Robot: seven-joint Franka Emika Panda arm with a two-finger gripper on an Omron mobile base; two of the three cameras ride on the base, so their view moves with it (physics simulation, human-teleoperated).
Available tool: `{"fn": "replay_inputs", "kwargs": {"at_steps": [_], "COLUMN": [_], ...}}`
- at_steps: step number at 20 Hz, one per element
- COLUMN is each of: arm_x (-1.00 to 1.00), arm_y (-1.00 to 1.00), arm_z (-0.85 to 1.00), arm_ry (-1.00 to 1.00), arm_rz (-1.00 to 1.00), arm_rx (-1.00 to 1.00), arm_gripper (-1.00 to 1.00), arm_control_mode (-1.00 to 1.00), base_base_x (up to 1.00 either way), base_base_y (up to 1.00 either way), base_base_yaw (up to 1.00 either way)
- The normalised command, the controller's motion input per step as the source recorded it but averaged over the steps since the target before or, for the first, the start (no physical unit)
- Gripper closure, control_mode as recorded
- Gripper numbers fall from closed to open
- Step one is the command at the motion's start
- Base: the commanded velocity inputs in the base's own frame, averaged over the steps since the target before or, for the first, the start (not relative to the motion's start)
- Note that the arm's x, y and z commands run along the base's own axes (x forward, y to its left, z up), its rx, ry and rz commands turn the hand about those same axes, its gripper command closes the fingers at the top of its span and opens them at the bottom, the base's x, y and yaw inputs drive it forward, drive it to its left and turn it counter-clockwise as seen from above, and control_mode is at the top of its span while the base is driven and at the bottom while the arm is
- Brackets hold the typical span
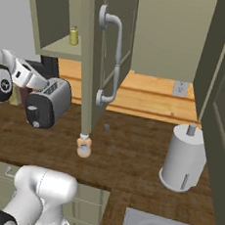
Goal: Put the shaker and condiment bottle from the counter next to their counterparts in the cabinet.
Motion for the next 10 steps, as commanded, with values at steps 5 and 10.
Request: {"fn": "replay_inputs", "kwargs": {"at_steps": [5,10], "arm_x": [-0.45,-0.30], "arm_y": [-0.02,-0.03], "arm_z": [-0.09,-0.17], "arm_ry": [0.18,0.28], "arm_rz": [0.00,0.00], "arm_rx": [0.23,0.19], "arm_gripper": [-1.00,-1.00], "arm_control_mode": [-1.00,-1.00], "base_base_x": [0.00,0.00], "base_base_y": [0.00,0.00], "base_base_yaw": [0.00,0.00]}}
